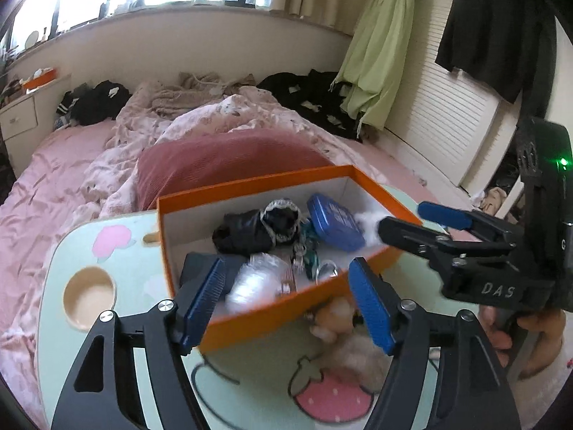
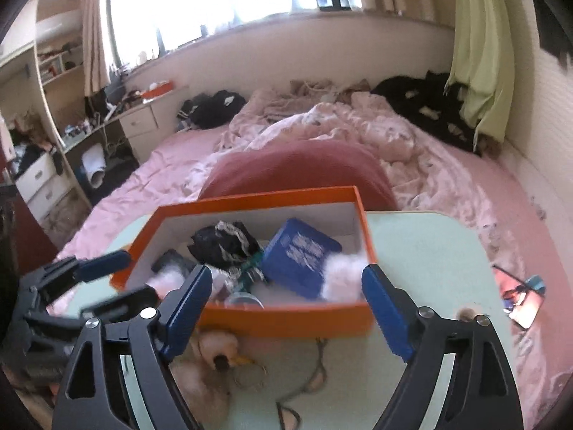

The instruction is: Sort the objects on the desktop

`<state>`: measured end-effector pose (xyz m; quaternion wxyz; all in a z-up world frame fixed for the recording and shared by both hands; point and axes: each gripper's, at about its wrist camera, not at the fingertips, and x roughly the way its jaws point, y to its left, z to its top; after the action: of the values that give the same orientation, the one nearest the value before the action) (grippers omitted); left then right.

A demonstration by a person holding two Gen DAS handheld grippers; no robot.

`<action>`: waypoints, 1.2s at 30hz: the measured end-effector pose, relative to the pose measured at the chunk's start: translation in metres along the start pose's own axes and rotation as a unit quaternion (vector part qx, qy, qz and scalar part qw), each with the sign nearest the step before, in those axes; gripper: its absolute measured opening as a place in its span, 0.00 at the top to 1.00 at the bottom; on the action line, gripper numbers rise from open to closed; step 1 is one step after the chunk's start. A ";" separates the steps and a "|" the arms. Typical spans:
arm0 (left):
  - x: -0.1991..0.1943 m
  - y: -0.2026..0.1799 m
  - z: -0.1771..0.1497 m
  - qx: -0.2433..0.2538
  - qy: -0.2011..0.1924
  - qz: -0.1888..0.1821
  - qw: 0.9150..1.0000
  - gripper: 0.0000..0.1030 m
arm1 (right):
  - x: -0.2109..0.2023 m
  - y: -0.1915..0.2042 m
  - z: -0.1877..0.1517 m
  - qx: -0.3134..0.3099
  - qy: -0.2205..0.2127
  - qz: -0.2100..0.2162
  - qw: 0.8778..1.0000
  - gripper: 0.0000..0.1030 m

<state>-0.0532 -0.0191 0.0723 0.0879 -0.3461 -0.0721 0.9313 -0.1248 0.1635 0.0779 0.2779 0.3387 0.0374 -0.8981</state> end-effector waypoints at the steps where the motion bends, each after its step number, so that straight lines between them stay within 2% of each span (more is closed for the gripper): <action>1: -0.004 0.000 -0.004 0.002 0.004 -0.001 1.000 0.30 | -0.007 0.000 -0.006 -0.004 0.001 -0.001 1.000 0.17; 8: -0.025 -0.006 -0.043 0.016 0.029 0.004 0.999 0.30 | -0.032 0.002 -0.064 -0.022 0.042 0.011 0.999 0.17; 11: -0.025 -0.008 -0.060 0.014 0.045 0.007 0.999 0.30 | -0.030 0.007 -0.090 -0.029 0.069 0.011 0.997 0.17; 15: -0.015 -0.009 -0.077 0.008 0.072 0.012 0.997 0.30 | -0.019 0.018 -0.106 -0.047 0.092 0.002 0.995 0.17; 18: -0.006 -0.007 -0.086 0.001 0.090 0.015 0.996 0.30 | -0.014 0.022 -0.112 -0.068 0.088 -0.025 0.993 0.12; 20: -0.005 -0.011 -0.091 0.014 0.089 0.033 0.995 0.23 | -0.012 0.024 -0.115 -0.074 0.087 -0.032 0.993 0.00; 23: -0.003 -0.014 -0.094 0.026 0.086 0.047 0.995 0.16 | -0.012 0.023 -0.119 -0.072 0.078 -0.034 0.994 0.00; 24: -0.002 -0.016 -0.095 0.035 0.088 0.057 0.994 0.13 | -0.012 0.022 -0.120 -0.072 0.077 -0.034 0.994 0.00; 25: 0.000 -0.018 -0.096 0.040 0.089 0.062 0.993 0.02 | -0.012 0.022 -0.120 -0.072 0.076 -0.033 0.994 0.00; 26: 0.002 -0.018 -0.097 0.041 0.094 0.057 0.993 0.00 | -0.012 0.021 -0.120 -0.072 0.075 -0.034 0.994 0.00; 36: 0.002 -0.016 -0.095 0.042 0.094 0.055 0.993 0.00 | -0.013 0.022 -0.121 -0.070 0.073 -0.034 0.994 0.00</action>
<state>0.0096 0.0037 0.0029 0.0575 -0.4314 -0.0050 0.9003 -0.0336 0.1818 -0.0041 0.2668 0.3814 0.1323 -0.8751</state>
